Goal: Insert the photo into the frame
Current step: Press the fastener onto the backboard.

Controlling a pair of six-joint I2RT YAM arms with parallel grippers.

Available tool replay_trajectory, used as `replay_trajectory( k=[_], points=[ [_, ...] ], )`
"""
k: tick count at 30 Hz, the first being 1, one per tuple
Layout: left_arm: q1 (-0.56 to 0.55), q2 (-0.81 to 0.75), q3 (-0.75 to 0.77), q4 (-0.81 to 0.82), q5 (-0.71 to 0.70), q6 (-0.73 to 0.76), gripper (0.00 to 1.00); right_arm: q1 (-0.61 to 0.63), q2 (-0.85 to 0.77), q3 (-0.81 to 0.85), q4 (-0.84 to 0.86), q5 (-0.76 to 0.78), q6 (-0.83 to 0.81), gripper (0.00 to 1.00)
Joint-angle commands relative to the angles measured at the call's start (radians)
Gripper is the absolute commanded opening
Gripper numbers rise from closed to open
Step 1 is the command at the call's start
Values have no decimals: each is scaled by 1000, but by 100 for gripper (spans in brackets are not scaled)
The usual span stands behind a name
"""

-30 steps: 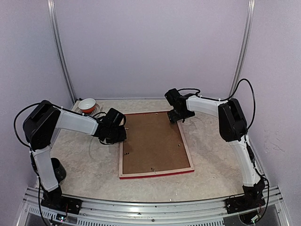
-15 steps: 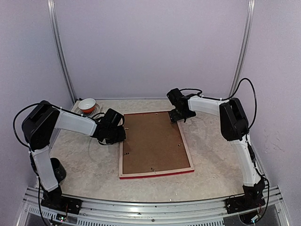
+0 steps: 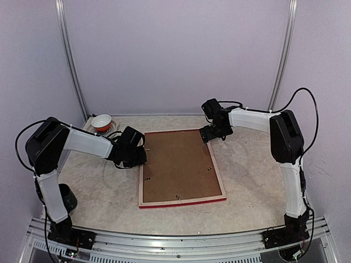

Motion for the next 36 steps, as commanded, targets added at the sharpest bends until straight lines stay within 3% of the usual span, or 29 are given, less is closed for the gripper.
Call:
replay_trajectory(
  k=[1,15,36],
  points=[
    [10,17,-28,-37,56,-23,14,13,-132,-86,9,-62,-39,99],
    [9,9,-21,-40,66,-20,14,92,-404,-437,-53,-132,-16,99],
    [13,2,-23,-34,73,-22,15,138,-280,-427,-81,-88,24,99]
  ],
)
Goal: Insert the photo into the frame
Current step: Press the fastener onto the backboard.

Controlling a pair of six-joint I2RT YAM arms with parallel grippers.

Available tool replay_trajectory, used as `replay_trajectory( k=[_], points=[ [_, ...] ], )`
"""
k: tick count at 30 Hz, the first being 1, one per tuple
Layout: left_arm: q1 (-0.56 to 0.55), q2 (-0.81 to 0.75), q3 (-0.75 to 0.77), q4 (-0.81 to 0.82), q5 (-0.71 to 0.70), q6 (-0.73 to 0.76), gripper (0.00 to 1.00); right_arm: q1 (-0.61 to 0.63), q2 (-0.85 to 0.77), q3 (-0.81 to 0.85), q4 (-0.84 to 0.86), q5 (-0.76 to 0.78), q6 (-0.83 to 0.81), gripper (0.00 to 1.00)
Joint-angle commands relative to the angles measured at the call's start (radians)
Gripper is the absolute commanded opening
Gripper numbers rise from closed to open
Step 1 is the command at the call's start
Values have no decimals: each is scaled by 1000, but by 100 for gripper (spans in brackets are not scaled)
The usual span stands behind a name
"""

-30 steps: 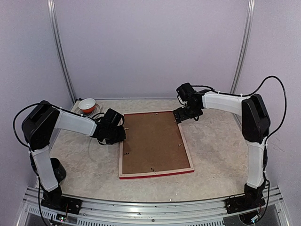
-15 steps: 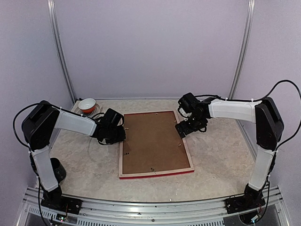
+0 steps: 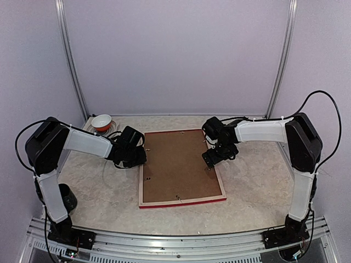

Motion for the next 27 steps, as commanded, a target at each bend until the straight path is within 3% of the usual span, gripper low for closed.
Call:
replay_trajectory(
  k=[1,27],
  points=[
    [7,4,-23,-33,56,-20,14,12,14,14,-22,-2,8,99],
    [9,4,-27,-32,52,-24,15,24,14,-25,-76,-9,-6,99]
  ],
)
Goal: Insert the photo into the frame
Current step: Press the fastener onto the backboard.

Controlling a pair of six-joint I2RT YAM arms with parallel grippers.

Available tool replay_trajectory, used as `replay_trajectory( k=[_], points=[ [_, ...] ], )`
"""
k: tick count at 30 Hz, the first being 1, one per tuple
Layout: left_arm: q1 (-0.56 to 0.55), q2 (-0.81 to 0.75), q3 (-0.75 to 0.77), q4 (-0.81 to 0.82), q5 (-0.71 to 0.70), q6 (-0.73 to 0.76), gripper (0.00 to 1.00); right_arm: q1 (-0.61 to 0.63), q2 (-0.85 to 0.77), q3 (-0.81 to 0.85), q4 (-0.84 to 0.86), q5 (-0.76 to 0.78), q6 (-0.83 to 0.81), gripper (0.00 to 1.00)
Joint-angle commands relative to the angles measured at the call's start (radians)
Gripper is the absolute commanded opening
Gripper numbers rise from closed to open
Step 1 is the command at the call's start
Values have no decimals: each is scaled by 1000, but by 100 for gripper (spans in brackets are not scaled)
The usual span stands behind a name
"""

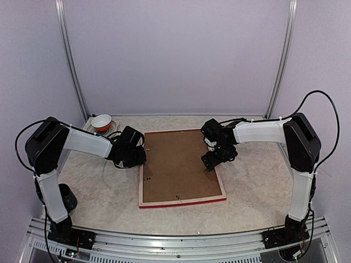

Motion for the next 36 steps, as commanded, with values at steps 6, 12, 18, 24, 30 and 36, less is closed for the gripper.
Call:
replay_trajectory(
  k=[6,12,18,24,30,36],
  points=[
    [10,6,-30,-32,46,-23,14,10,-12,-45,-59,33,18,99],
    [13,2,-34,-29,47,-25,14,9,-33,-56,-63,38,34,99],
    [13,-1,-35,-27,47,-25,14,11,-40,-69,-66,56,37,99],
    [13,-4,-37,-28,46,-25,15,11,-34,-74,-76,96,56,99],
    [14,-6,-39,-28,44,-26,15,11,-34,-76,-83,120,68,99],
    [14,-7,-41,-27,45,-27,15,10,-59,-76,-67,109,65,99]
  ],
)
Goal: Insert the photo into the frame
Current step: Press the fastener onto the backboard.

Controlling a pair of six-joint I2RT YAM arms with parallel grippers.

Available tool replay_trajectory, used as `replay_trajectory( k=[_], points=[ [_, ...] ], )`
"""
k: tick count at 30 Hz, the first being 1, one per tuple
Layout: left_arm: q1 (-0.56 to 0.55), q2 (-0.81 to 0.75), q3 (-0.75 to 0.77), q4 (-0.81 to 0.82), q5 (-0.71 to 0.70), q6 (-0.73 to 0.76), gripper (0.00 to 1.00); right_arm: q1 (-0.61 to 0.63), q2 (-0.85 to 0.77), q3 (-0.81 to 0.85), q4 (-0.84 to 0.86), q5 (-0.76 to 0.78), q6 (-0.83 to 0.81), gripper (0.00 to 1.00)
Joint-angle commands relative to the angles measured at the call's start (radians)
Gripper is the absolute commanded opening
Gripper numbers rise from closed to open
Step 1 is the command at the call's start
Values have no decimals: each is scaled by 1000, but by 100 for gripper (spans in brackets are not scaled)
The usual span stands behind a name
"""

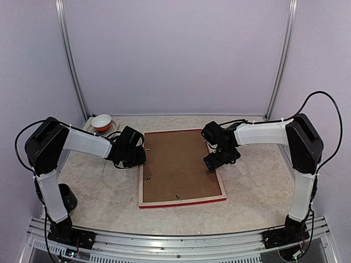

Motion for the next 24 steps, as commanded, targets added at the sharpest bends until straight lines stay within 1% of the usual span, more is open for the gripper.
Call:
replay_trajectory(
  k=[1,5,8,17,24],
  points=[
    [10,-5,-34,-37,41,-27,15,3,-36,-31,-49,17,-4,99],
    [10,-8,-33,-37,39,-27,15,3,-70,-32,-20,-52,-24,99],
    [10,-7,-33,-38,38,-28,15,2,-84,-29,-9,-75,-24,99],
    [9,-5,-31,-37,43,-27,15,3,-38,-5,-45,14,-21,99],
    [9,-5,-30,-40,42,-26,15,2,5,13,-44,27,-22,99]
  ],
)
